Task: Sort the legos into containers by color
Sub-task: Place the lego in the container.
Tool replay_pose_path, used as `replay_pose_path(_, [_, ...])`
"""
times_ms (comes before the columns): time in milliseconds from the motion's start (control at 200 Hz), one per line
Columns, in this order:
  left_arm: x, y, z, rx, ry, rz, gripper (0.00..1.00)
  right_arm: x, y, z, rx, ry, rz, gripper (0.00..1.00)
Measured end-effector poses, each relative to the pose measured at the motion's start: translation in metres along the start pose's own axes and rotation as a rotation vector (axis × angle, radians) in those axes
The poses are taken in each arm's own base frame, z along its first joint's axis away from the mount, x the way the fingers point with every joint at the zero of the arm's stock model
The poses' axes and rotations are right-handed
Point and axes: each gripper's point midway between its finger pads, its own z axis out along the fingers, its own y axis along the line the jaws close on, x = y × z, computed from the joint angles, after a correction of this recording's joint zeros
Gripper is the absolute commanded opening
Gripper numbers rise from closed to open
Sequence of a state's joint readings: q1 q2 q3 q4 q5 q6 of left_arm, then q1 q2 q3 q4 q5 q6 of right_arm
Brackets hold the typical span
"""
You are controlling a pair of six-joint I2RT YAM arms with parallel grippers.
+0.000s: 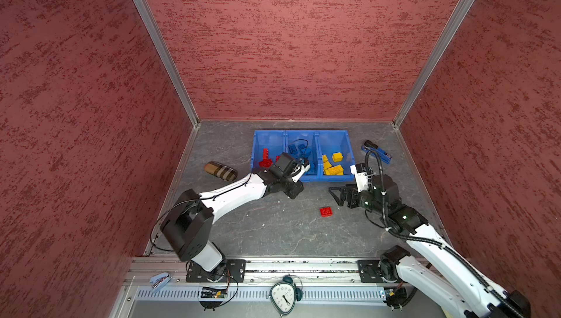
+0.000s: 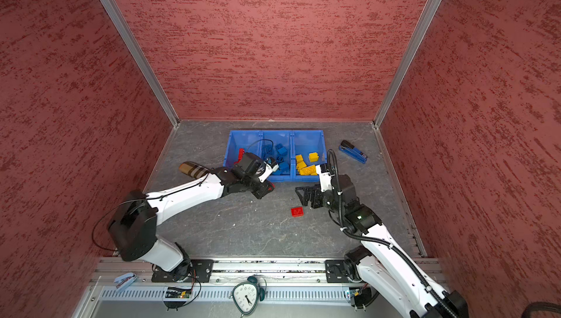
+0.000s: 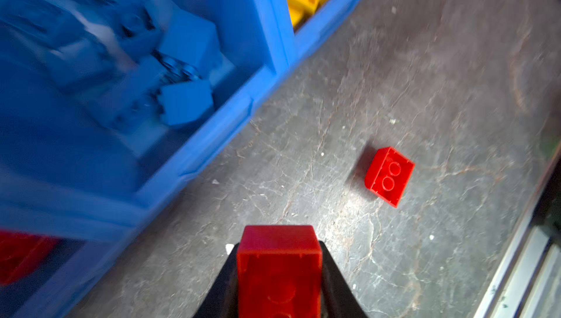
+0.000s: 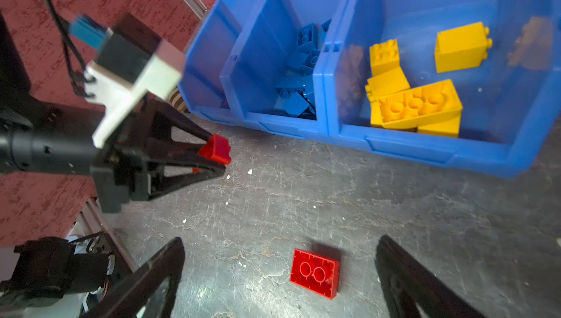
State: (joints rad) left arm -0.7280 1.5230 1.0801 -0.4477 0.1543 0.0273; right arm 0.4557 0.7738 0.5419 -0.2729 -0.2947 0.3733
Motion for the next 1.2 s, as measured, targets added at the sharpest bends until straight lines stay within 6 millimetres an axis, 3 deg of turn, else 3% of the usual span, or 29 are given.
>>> replay_pose_path(135, [-0.017,0.032,-0.028,-0.072,-0.076,-0.106,0.00,-0.002,0.005,0.006,-0.019,-0.003,-0.062,0.99])
replay_pose_path(411, [-0.029,0.117,-0.052,-0.267,-0.085,-0.326,0.00,0.012,0.025,0.029,-0.075,0.044,-0.243,0.99])
replay_pose_path(546, [-0.030,0.150,-0.044,-0.327,-0.042,-0.413,0.00,0.007,0.033,0.032,-0.093,0.015,-0.292,0.99])
replay_pose_path(766, [-0.042,0.204,-0.004,-0.413,0.038,-0.489,0.03,-0.001,0.032,0.034,-0.077,-0.020,-0.302,0.99])
replay_pose_path(862, [-0.046,0.217,0.018,-0.430,0.074,-0.495,0.16,-0.004,0.031,0.033,-0.064,-0.036,-0.300,0.99])
replay_pose_path(932, [-0.047,0.225,0.035,-0.430,0.101,-0.499,0.37,-0.008,0.031,0.031,-0.056,-0.052,-0.300,0.99])
replay_pose_path(1017, [-0.043,0.230,0.051,-0.432,0.138,-0.507,0.45,-0.012,0.031,0.027,-0.046,-0.073,-0.300,0.99])
replay_pose_path(1202, [-0.037,0.227,0.054,-0.425,0.158,-0.531,0.73,-0.020,0.027,0.022,-0.012,-0.110,-0.285,0.99])
